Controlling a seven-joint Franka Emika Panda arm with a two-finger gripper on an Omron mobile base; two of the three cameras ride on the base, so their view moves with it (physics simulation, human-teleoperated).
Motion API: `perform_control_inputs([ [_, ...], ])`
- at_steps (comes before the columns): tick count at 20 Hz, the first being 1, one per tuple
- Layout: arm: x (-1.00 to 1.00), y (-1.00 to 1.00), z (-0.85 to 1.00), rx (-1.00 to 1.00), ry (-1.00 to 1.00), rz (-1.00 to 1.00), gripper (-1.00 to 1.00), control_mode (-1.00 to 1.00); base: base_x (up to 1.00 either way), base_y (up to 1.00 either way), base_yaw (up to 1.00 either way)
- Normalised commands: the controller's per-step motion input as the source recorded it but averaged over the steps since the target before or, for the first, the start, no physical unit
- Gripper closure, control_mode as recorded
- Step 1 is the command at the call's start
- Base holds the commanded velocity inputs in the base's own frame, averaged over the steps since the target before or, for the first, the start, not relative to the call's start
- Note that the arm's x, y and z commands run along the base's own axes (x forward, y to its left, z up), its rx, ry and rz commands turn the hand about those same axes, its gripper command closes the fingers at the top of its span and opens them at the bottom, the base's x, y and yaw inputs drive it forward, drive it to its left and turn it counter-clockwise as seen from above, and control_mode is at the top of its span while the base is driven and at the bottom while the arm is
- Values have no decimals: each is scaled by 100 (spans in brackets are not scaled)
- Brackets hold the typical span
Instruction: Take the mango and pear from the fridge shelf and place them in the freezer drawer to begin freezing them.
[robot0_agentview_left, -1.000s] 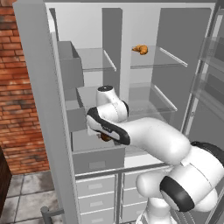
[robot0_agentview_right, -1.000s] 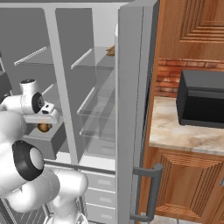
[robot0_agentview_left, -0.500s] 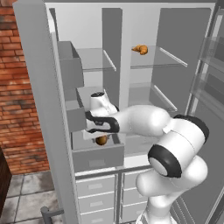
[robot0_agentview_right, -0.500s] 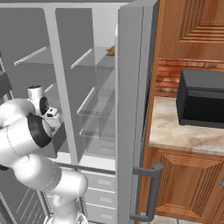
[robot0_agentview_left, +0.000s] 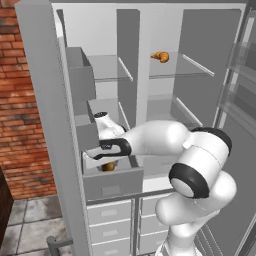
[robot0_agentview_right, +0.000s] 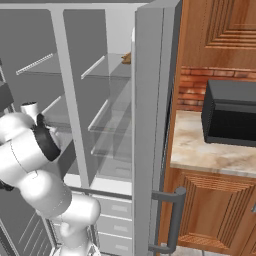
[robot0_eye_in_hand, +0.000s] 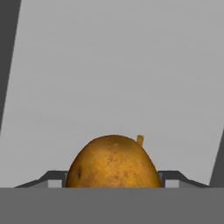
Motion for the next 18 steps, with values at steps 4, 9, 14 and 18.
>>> perform_control_inputs([
  [4, -3, 3, -6, 0, -2, 0, -100, -100, 0, 0, 0],
  [9, 0, -5, 0, 0, -3, 0, -100, -100, 0, 0, 0],
  [14, 1, -12, 20, 0, 0, 0, -100, -100, 0, 0, 0],
  [18, 1, -36, 58, 0, -7, 0, -100, -100, 0, 0, 0],
])
